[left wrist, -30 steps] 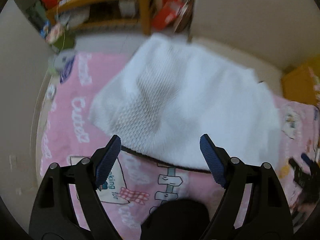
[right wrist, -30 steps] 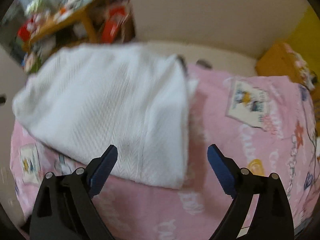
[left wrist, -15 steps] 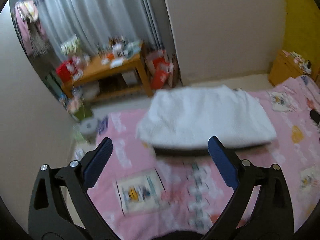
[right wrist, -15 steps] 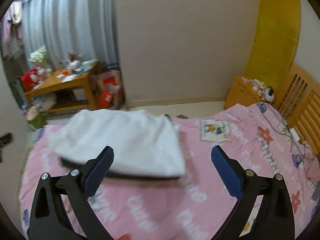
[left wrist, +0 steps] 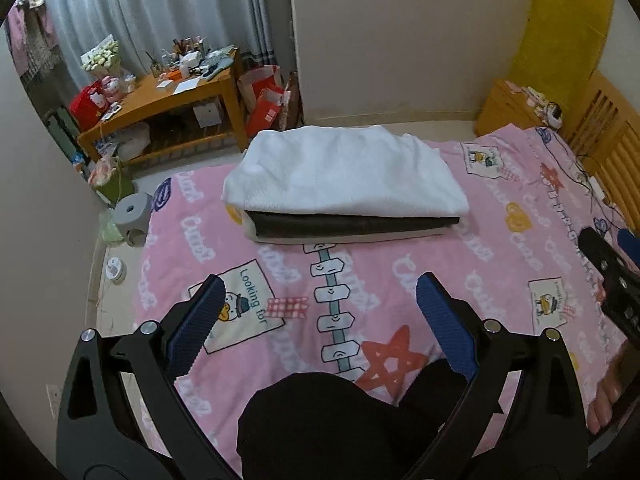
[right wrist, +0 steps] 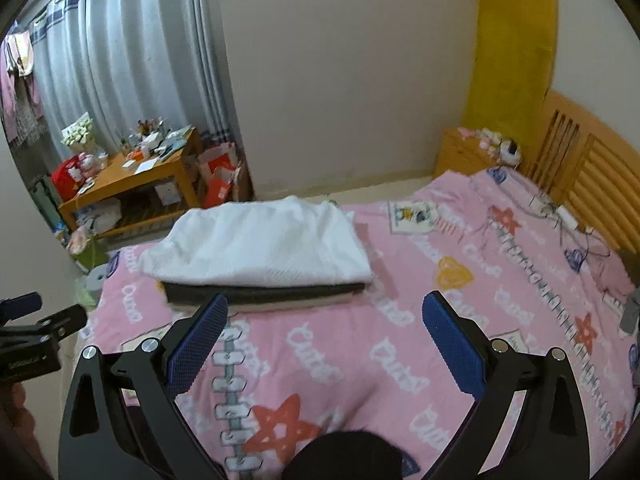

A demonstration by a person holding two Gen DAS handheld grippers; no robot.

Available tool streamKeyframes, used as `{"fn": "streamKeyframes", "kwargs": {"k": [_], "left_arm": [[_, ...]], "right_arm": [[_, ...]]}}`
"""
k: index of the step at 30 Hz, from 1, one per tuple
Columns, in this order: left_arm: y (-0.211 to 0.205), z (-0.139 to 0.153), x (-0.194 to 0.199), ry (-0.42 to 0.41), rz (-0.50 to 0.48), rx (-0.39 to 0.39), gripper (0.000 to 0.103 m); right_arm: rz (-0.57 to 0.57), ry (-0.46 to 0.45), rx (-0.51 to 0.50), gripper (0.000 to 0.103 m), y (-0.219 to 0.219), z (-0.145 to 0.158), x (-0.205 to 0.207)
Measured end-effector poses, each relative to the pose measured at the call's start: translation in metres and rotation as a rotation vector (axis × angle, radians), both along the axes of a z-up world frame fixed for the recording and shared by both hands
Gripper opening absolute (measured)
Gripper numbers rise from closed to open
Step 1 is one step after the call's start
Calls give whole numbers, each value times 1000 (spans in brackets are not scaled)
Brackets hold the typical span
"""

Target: Fold large clothes

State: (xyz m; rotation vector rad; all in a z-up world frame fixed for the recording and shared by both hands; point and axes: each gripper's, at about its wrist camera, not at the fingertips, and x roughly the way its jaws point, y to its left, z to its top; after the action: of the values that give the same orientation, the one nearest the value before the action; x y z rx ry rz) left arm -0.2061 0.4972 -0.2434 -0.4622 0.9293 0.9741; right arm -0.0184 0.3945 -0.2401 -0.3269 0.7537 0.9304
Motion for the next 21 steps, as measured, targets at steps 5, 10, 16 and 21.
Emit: {"fn": "streamKeyframes", "kwargs": {"k": [5, 10, 16, 21], "left_arm": [[-10, -2, 3, 30, 1, 20, 94], [-17, 4, 2, 21, 2, 15, 94], [-22, 9, 4, 14, 5, 19, 94], [-20, 10, 7, 13, 3, 15, 94]], "right_arm": [[-16, 1, 2, 95, -10, 6, -3], [-5, -1, 1, 95, -12, 11, -8], [14, 6, -27, 95, -8, 10, -8], [4, 16, -37, 95, -8, 8, -3]]}}
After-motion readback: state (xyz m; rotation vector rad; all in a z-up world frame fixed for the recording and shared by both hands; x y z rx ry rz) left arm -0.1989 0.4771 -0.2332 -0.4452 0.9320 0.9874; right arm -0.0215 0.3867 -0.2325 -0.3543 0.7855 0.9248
